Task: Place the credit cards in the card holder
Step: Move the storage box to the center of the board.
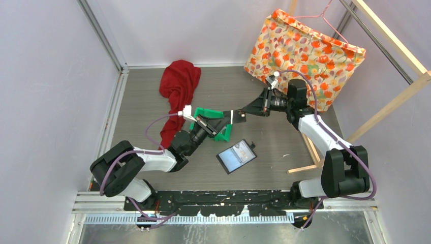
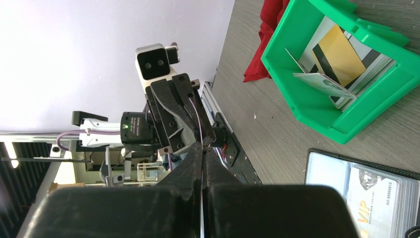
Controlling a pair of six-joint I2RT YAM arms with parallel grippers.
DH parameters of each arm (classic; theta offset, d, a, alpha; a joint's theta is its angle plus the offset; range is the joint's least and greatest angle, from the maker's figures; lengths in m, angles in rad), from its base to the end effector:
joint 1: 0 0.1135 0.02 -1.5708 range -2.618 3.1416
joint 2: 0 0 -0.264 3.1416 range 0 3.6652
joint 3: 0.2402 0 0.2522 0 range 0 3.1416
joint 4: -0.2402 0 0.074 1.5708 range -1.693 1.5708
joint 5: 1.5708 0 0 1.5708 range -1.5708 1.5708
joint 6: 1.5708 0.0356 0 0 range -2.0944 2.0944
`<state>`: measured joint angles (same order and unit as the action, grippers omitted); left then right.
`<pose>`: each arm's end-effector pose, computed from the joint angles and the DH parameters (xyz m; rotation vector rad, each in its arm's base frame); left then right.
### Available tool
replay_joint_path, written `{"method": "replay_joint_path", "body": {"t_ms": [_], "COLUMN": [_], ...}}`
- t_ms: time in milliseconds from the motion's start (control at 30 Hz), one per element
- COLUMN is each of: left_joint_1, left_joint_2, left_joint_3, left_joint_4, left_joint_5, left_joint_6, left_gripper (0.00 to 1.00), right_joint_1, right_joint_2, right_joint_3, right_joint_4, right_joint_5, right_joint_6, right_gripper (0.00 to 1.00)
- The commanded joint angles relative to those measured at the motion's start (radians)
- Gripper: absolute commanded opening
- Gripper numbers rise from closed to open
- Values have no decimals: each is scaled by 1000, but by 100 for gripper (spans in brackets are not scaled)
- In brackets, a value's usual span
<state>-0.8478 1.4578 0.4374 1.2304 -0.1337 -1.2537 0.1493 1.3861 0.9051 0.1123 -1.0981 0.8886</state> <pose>0.1864 -0.2041 0.2212 -0.4442 1.5135 -1.6333 0.2925 0.0761 0.2804 -0.0586 2.1256 1.7086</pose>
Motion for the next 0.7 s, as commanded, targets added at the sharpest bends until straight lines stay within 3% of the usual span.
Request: {"method": "replay_joint_path", "body": {"t_ms": [0,67,100,200,300,433,567,667], "left_joint_1": [18,43,58,118,195,292,322,322], "left_joint_2": [21,24,21,-8,-49,-77,-51,-3], "left_joint_3": [23,20,20,21,30,53,107,163], "left_joint_4": [95,109,103,46,-47,-165,-192,-166], "left_joint_5": [3,43,71,207,420,733,918,986], "left_joint_6": [6,24,28,37,44,52,40,7], "left_gripper": [0,0,0,0,0,0,0,0], "right_joint_1": [8,9,9,9,10,15,63,107], "right_joint_2": [-50,-54,-56,-50,-24,43,100,114], "right_joint_3": [-1,-4,-3,41,174,337,392,382], "right_joint_4": [50,45,37,-86,-462,-852,-1025,-1042], "right_joint_5": [-32,-43,-51,-96,-129,-119,-77,-49], "right_joint_6": [-19,-34,-48,-199,-515,-890,-1085,-1138], "right_gripper": [1,5,12,44,72,99,100,100]}}
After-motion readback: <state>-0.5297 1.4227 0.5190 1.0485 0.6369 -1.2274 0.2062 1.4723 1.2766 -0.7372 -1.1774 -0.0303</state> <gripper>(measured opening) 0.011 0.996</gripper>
